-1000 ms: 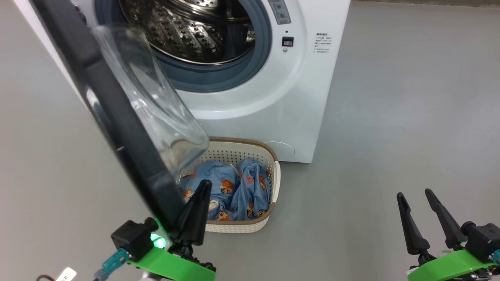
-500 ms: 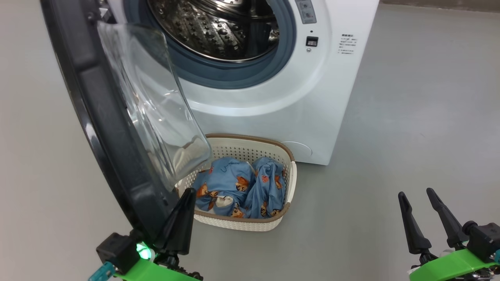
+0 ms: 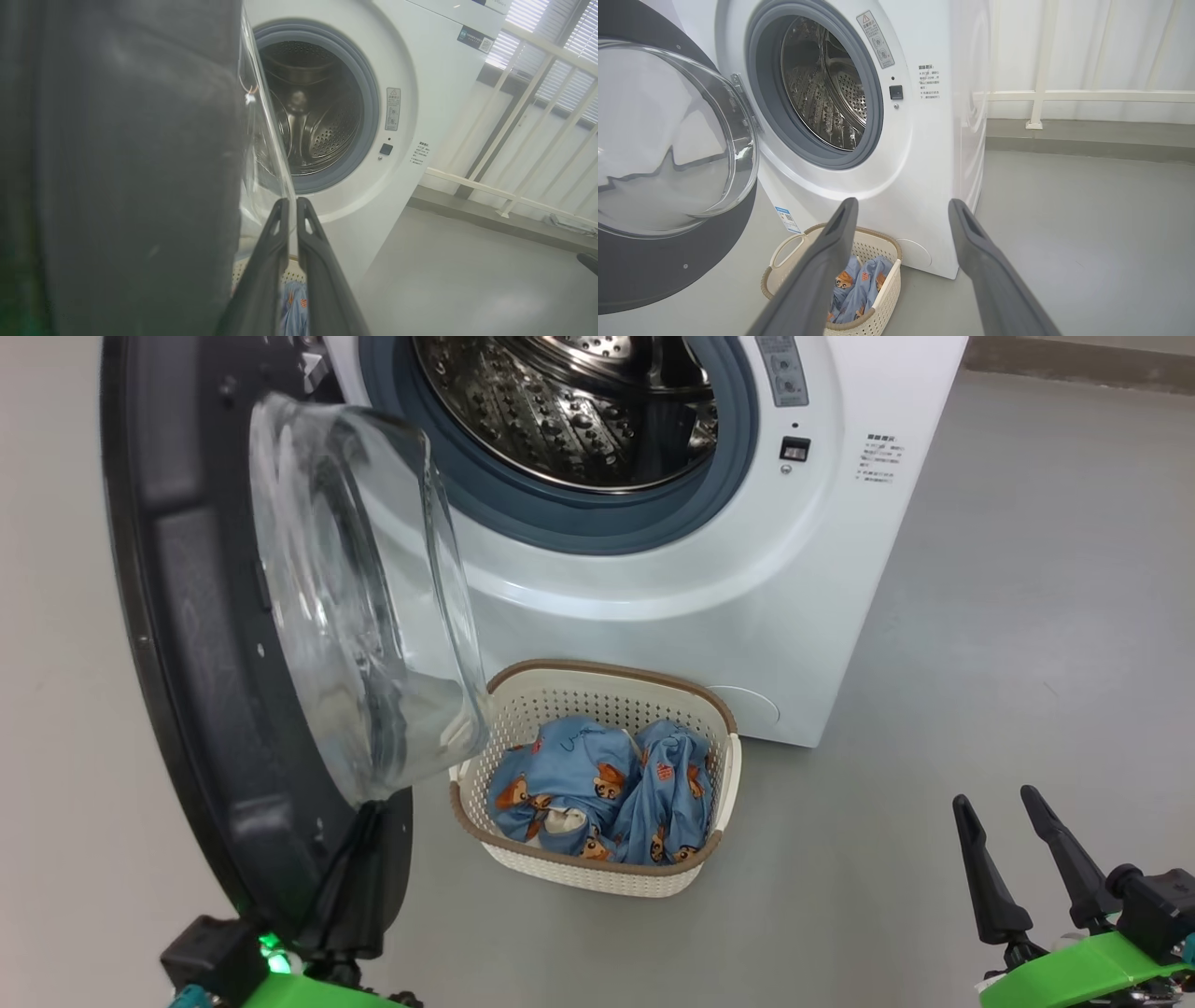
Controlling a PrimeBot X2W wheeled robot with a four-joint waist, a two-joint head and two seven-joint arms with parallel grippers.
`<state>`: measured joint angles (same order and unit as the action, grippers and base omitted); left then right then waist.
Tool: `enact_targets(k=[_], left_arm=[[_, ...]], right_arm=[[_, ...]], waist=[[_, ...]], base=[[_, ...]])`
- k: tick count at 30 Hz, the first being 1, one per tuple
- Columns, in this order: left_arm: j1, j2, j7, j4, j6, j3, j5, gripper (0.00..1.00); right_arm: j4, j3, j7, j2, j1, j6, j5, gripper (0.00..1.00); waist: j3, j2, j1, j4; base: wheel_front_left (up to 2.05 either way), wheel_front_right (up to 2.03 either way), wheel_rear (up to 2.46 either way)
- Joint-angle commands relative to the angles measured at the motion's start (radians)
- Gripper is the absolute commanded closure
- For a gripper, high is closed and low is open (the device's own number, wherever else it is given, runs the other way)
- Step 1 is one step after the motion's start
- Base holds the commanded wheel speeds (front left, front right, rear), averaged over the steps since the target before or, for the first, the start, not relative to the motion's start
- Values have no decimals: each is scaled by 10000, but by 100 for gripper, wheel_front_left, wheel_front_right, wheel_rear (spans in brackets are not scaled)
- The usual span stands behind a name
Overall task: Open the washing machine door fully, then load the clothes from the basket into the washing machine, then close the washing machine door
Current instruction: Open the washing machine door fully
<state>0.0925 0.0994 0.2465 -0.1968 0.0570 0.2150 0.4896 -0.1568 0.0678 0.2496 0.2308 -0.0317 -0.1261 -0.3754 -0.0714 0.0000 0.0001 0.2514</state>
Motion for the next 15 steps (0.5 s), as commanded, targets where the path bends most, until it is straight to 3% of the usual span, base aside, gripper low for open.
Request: enact_targets(k=[1, 15], left_arm=[[60, 295, 58, 363, -201, -563, 19, 100], [-374, 740, -64, 874, -948, -1429, 283, 100]], right_arm=[[245, 241, 122, 228, -52, -46, 54, 0], [248, 278, 122, 167, -95, -46, 62, 0]], waist=[[48, 0, -1, 53], [39, 0, -1, 229]], base=[[0, 0, 0], [0, 0, 0]])
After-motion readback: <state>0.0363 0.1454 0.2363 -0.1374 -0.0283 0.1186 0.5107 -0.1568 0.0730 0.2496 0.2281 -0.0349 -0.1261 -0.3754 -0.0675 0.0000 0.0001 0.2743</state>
